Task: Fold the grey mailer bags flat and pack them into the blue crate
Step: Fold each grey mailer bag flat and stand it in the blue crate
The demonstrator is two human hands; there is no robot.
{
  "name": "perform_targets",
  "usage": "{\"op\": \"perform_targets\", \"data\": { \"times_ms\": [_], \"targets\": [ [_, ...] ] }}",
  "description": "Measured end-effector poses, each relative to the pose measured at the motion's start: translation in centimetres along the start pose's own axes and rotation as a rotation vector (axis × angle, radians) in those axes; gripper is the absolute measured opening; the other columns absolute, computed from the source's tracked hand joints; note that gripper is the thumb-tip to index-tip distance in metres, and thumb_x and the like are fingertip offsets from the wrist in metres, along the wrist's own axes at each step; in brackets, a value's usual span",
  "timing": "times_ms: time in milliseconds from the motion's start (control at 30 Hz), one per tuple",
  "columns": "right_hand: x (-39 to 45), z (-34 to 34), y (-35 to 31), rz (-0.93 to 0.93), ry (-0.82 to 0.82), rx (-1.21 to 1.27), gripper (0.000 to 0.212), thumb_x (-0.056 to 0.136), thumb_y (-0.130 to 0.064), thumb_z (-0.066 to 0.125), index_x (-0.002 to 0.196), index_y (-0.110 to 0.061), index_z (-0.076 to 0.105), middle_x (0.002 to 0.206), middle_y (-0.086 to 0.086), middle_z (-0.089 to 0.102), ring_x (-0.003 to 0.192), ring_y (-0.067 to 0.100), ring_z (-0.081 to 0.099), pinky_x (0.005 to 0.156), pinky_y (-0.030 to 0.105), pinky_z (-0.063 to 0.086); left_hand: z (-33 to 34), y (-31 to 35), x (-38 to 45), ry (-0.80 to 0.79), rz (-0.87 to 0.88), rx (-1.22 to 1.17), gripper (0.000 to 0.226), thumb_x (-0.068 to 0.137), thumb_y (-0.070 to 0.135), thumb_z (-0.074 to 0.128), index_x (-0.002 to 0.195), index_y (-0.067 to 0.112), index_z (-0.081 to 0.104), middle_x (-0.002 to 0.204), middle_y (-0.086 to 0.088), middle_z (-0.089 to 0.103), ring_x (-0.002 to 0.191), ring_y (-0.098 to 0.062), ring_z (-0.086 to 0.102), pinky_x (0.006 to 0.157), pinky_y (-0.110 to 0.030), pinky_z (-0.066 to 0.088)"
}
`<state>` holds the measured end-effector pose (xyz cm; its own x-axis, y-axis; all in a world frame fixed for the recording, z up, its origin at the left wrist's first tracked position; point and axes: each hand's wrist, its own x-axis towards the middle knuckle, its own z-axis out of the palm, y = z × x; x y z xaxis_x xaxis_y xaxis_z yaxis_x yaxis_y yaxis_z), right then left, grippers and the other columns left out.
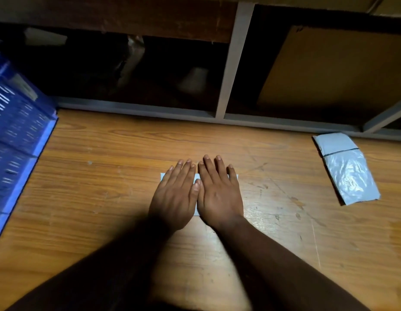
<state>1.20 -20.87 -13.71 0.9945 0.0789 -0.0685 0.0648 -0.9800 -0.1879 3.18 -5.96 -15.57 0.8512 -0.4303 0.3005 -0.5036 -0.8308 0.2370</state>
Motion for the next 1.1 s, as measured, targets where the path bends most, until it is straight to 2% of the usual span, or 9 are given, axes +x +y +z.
{"op": "perform_targets", "data": {
  "times_ms": [167, 300, 400, 467, 600, 733, 867, 1000, 1100],
  "targets": [
    [-1.7, 0.1, 2.5, 0.037, 0.036, 0.153, 0.065, 0.109, -0.049, 0.014, 0.163, -0.016, 0.024, 0.172, 0.001, 0.017, 0.16, 0.02, 0.006, 0.129, 0.044, 0.006, -0.8, -1.4, -1.1, -0.133, -0.133, -0.051, 0.063, 0.11, 0.046, 0.022, 0.158, 0.008, 0.035, 0.165, -0.006, 0.032, 0.156, -0.021, 0.021, 0.127, -0.046, 0.019],
    [-2.1, -0.9, 2.9, 0.041, 0.001, 0.28, 0.061, 0.108, -0.045, 0.017, 0.163, -0.018, 0.026, 0.172, 0.0, 0.014, 0.159, 0.019, 0.002, 0.129, 0.044, 0.001, -2.2, -3.5, -0.8, -0.325, -0.162, -0.371, 0.061, 0.107, 0.049, 0.017, 0.162, 0.023, 0.025, 0.169, 0.012, 0.014, 0.156, -0.002, 0.0, 0.129, -0.038, 0.003],
    [-2.1, -3.0, 4.1, -0.004, -0.099, 0.394, 0.058, 0.102, -0.046, 0.033, 0.151, -0.016, 0.045, 0.169, 0.005, 0.025, 0.159, 0.026, 0.007, 0.127, 0.052, 0.011, -4.2, -5.3, 0.2, -0.429, -0.171, -0.534, 0.049, 0.108, 0.04, 0.045, 0.154, 0.025, 0.044, 0.166, 0.011, 0.025, 0.155, -0.002, 0.008, 0.129, -0.041, 0.002],
    [-1.9, -4.7, 4.7, -0.052, -0.136, 0.37, 0.051, 0.095, -0.048, 0.047, 0.134, -0.016, 0.058, 0.151, 0.008, 0.05, 0.151, 0.032, 0.026, 0.121, 0.051, 0.026, -5.6, -5.6, 0.4, -0.45, -0.168, -0.463, 0.039, 0.102, 0.037, 0.06, 0.141, 0.029, 0.057, 0.157, 0.012, 0.044, 0.151, -0.005, 0.026, 0.127, -0.047, -0.003],
    [-2.0, -7.6, 4.9, -0.118, -0.035, 0.416, 0.035, 0.088, -0.043, 0.063, 0.115, -0.021, 0.064, 0.112, -0.005, 0.064, 0.11, 0.021, 0.056, 0.093, 0.035, 0.042, -8.6, -4.3, 1.7, -0.308, -0.163, -0.418, 0.034, 0.089, 0.039, 0.076, 0.12, 0.036, 0.062, 0.112, 0.028, 0.061, 0.118, 0.003, 0.055, 0.126, -0.041, -0.01],
    [-3.6, -9.2, 5.5, -0.184, 0.23, 0.446, 0.024, 0.087, -0.016, 0.069, 0.11, -0.021, 0.064, 0.111, -0.005, 0.063, 0.107, 0.019, 0.056, 0.089, 0.033, 0.044, -10.5, -3.2, 1.3, 0.006, 0.036, -0.351, 0.024, 0.087, 0.024, 0.078, 0.109, 0.025, 0.068, 0.113, 0.015, 0.063, 0.115, -0.005, 0.056, 0.125, -0.039, 0.012],
    [-5.3, -7.4, 4.7, -0.195, 0.299, 0.37, 0.03, 0.074, 0.0, 0.068, 0.098, -0.016, 0.063, 0.121, 0.001, 0.066, 0.115, 0.027, 0.06, 0.096, 0.041, 0.046, -8.5, -1.7, -1.0, -0.005, 0.093, -0.377, 0.02, 0.083, 0.004, 0.077, 0.095, 0.018, 0.068, 0.123, 0.003, 0.065, 0.122, -0.019, 0.058, 0.116, -0.05, 0.034],
    [-7.6, -4.4, 5.1, -0.137, 0.1, 0.333, 0.025, 0.079, -0.017, 0.074, 0.1, -0.02, 0.061, 0.136, 0.003, 0.061, 0.128, 0.027, 0.054, 0.105, 0.044, 0.043, -6.1, -2.1, -4.2, -0.214, 0.026, -0.417, 0.017, 0.088, 0.025, 0.074, 0.105, 0.027, 0.068, 0.139, 0.008, 0.057, 0.135, -0.01, 0.049, 0.122, -0.058, 0.023],
    [-8.2, -4.9, 5.5, -0.117, 0.091, 0.353, 0.025, 0.09, -0.04, 0.07, 0.111, -0.028, 0.066, 0.143, -0.007, 0.059, 0.135, 0.017, 0.05, 0.115, 0.045, 0.035, -6.3, -2.0, -4.4, -0.13, -0.057, -0.491, 0.019, 0.094, 0.036, 0.065, 0.11, 0.028, 0.069, 0.138, 0.014, 0.058, 0.136, -0.002, 0.047, 0.125, -0.053, 0.018]
  ]
}}
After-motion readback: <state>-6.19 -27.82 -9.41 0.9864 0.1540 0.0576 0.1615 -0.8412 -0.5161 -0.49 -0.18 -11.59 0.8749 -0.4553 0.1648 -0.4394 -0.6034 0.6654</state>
